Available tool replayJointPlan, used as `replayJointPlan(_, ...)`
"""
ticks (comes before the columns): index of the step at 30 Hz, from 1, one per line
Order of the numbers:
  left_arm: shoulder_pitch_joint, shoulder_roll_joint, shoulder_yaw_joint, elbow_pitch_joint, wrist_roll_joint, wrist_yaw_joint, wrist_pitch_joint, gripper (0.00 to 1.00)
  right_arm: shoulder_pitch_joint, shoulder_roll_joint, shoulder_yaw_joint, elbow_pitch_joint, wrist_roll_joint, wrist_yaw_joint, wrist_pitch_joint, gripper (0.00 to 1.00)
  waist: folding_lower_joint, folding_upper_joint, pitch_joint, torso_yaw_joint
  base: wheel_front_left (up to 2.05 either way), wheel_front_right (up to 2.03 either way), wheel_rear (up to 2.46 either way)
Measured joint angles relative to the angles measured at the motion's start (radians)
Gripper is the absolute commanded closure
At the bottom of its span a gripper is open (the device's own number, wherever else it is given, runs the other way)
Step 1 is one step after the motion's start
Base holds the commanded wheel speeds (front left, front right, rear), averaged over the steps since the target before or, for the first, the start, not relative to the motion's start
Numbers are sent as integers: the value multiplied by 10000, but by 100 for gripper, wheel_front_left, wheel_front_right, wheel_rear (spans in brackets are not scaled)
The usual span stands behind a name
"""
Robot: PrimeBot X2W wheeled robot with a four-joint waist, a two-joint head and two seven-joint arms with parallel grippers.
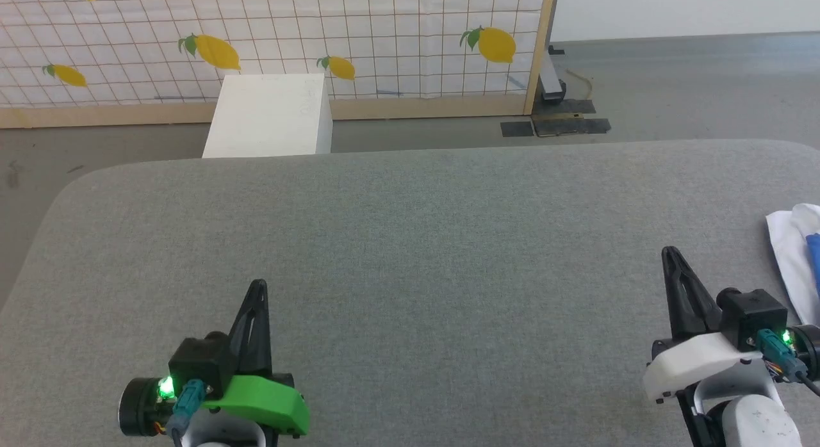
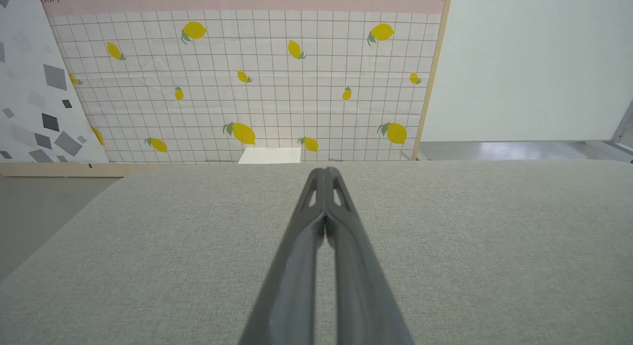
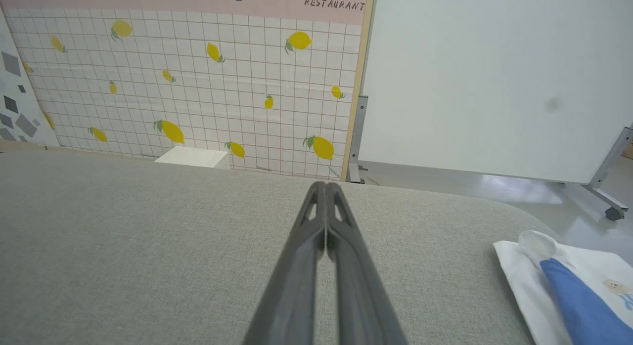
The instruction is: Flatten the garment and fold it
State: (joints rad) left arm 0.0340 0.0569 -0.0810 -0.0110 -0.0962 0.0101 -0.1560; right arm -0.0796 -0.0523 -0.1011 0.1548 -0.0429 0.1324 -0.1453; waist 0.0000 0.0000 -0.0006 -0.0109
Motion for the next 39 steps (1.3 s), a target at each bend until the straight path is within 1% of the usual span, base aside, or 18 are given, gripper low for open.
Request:
replayJointPlan(32,-48,-4,326,29,253,-15,621,100,256,2,408,-619,140,0,600,100,1,0,2,46,0,0,0)
replayJointPlan(39,-78,-6,382,35,453,-17,802,100,379,2,497,-748,169,0,731,100,0,0,3,56,0,0,0)
